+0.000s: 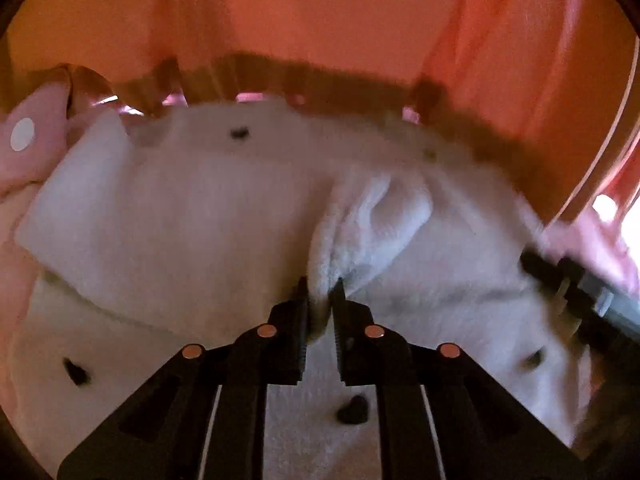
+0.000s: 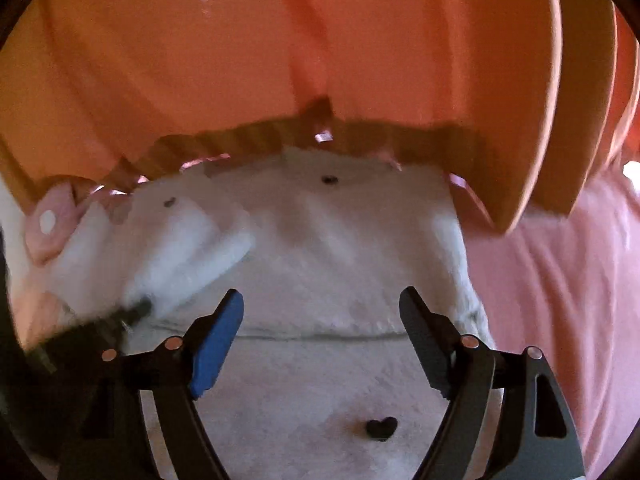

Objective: Fold small clothes

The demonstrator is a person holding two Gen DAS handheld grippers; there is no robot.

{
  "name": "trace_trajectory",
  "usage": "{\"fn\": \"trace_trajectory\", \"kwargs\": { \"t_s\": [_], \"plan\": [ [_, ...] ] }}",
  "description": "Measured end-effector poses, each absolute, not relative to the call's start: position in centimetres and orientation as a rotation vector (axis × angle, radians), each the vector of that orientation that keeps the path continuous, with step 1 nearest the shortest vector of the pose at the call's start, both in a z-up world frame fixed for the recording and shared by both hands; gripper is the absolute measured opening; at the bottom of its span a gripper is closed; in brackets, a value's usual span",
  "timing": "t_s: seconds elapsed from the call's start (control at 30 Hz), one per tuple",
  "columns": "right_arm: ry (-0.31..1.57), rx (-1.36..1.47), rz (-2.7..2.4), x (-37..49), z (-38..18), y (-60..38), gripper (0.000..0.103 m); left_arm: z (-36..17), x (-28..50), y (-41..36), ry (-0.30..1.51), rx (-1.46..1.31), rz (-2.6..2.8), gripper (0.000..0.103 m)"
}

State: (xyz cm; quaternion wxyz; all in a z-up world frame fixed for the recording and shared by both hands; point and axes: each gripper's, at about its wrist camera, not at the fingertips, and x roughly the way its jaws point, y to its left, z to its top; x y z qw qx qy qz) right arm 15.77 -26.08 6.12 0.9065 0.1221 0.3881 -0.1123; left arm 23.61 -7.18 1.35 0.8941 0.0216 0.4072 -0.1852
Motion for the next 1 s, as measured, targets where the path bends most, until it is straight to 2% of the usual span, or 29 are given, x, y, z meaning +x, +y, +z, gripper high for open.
{"fn": "trace_trajectory", "kwargs": {
  "t_s": [0.03, 0.07, 0.1, 0.13, 0.17, 0.23, 0.3, 0.43, 0.53, 0.57, 0.6, 0.7, 0.83, 0.93, 0.97, 1.0],
  "plan": [
    [0.811, 0.255, -0.224, 16.0, 5.8, -26.0, 0.078, 1.4, 23.3, -7.1, 0.824, 0.085, -0.372, 0.019],
    [0.817, 0.252, -0.209, 16.4, 5.6, -25.7, 0.078, 1.9, 22.9, -6.4, 0.811, 0.092, -0.359, 0.030],
    [0.819, 0.251, -0.197, 16.6, 5.6, -25.3, 0.078, 2.5, 22.7, -5.1, 0.799, 0.065, -0.340, 0.036],
    [0.819, 0.254, -0.183, 17.0, 5.6, -24.9, 0.078, 3.2, 22.6, -3.6, 0.789, 0.027, -0.317, 0.048],
    [0.817, 0.269, -0.156, 17.4, 5.7, -24.3, 0.078, 3.7, 22.8, -2.1, 0.780, -0.004, -0.286, 0.054],
    [0.819, 0.304, -0.107, 18.5, 6.0, -23.2, 0.078, 4.4, 22.4, -0.9, 0.768, -0.036, -0.242, 0.057],
    [0.810, 0.304, -0.098, 19.2, 6.5, -21.8, 0.078, 4.1, 22.7, 0.1, 0.772, -0.029, -0.201, 0.065],
    [0.818, 0.284, -0.082, 22.0, 6.6, -18.7, 0.079, 2.7, 23.8, 1.8, 0.812, -0.031, -0.102, 0.066],
    [0.885, 0.239, -0.088, 24.4, 4.7, -16.5, 0.079, 1.4, 24.7, 2.6, 0.862, -0.059, -0.086, 0.066],
    [0.908, 0.196, -0.096, 25.1, 3.8, -16.0, 0.074, 1.1, 24.6, 2.6, 0.869, -0.058, -0.085, 0.066],
    [0.919, 0.164, -0.089, 25.4, 3.1, -15.7, 0.050, 0.9, 24.6, 2.8, 0.877, -0.057, -0.084, 0.066],
    [0.879, 0.140, -0.095, 24.3, 3.6, -17.0, 0.014, 0.9, 24.4, 2.8, 0.879, -0.051, -0.088, 0.066],
    [0.751, 0.190, -0.156, 20.0, 6.9, -21.3, 0.015, 1.7, 24.0, 3.1, 0.878, -0.103, -0.116, 0.066],
    [0.841, 0.250, -0.197, 19.4, 4.4, -25.1, 0.021, 1.4, 24.2, 3.4, 0.903, -0.158, -0.137, 0.066],
    [0.868, 0.322, -0.182, 19.1, 3.1, -26.4, 0.025, 1.1, 24.4, 3.6, 0.921, -0.174, -0.134, 0.066],
    [0.863, 0.375, -0.173, 18.9, 2.4, -27.1, 0.034, 1.0, 24.5, 3.8, 0.925, -0.187, -0.134, 0.066]
  ]
}}
